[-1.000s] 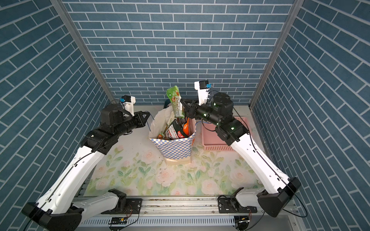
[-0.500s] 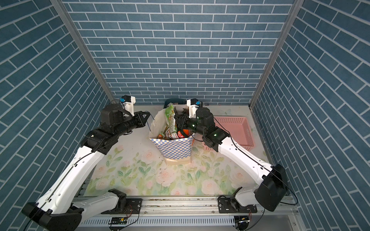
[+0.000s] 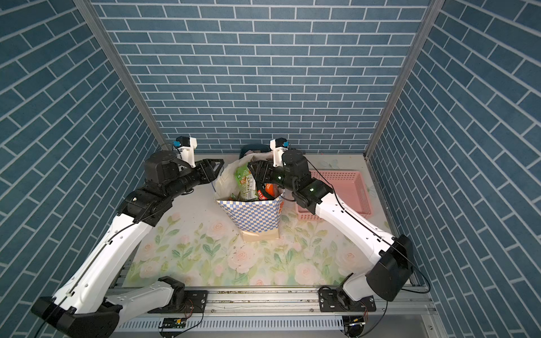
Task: Place the condiment packets inside the bag
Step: Place the condiment packet in the paper bag, then reset both arms
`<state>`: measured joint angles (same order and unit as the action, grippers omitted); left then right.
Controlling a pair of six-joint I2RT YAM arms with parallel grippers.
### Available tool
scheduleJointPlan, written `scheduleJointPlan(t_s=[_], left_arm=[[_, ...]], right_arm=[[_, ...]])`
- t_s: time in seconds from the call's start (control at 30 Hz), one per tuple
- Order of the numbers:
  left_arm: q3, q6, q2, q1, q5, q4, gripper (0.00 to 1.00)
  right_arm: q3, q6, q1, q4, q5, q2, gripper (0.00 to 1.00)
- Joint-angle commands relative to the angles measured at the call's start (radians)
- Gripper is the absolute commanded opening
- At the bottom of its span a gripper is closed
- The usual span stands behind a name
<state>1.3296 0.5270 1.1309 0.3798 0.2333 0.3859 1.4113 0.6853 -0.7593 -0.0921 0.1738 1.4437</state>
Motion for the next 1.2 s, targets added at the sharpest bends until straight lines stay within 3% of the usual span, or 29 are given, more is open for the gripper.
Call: scheduleJointPlan(t_s=[0.0, 0.13, 0.23, 0.3, 0.4, 0.47, 0.57, 0.7, 0.87, 1.03, 1.17], left_arm=[[0.033, -0.017, -0.029, -0.004, 0.024, -0.047, 0.69], [0.077, -0.072, -0.059, -0.005, -0.116, -0.002, 0.98], [0.124, -0.117, -0.079, -0.010, -0.312, 0.048, 1.00], [0.155, -0.136, -0.082, -0.034, -0.465, 0.084, 1.00], [0.151, -0.124, -0.099, -0.145, -0.671, 0.112, 1.00], [0.059, -0.122, -0.126, -0.241, -0.721, 0.049, 1.00], [-0.172, -0.136, -0.138, -0.353, -0.723, -0.119, 1.00], [-0.558, -0.308, -0.105, -0.386, -0.681, -0.550, 1.00], [-0.922, -0.409, -0.034, -0.386, -0.543, -1.104, 1.00], [-0.991, -0.422, 0.060, -0.363, -0.453, -1.199, 1.00], [-1.146, -0.454, 0.141, -0.340, -0.452, -1.508, 1.00]], right_arm=[[0.064, -0.163, 0.020, -0.089, -0.079, -0.065, 0.75], [0.070, -0.233, 0.104, -0.126, -0.119, -0.135, 0.84], [0.045, -0.295, 0.222, -0.164, -0.137, -0.192, 0.98], [0.032, -0.365, 0.314, -0.199, -0.168, -0.223, 1.00], [-0.002, -0.470, 0.489, -0.214, -0.197, -0.275, 1.00], [-0.075, -0.514, 0.599, -0.164, -0.177, -0.307, 1.00], [-0.240, -0.523, 0.771, -0.044, -0.116, -0.331, 1.00], [-0.529, -0.520, 0.915, 0.260, -0.032, -0.322, 1.00], [-0.830, -0.581, 0.923, 0.656, -0.026, -0.258, 1.00], [-0.938, -0.662, 0.871, 0.763, -0.042, -0.220, 1.00], [-1.056, -0.699, 0.812, 0.897, -0.038, -0.218, 1.00]])
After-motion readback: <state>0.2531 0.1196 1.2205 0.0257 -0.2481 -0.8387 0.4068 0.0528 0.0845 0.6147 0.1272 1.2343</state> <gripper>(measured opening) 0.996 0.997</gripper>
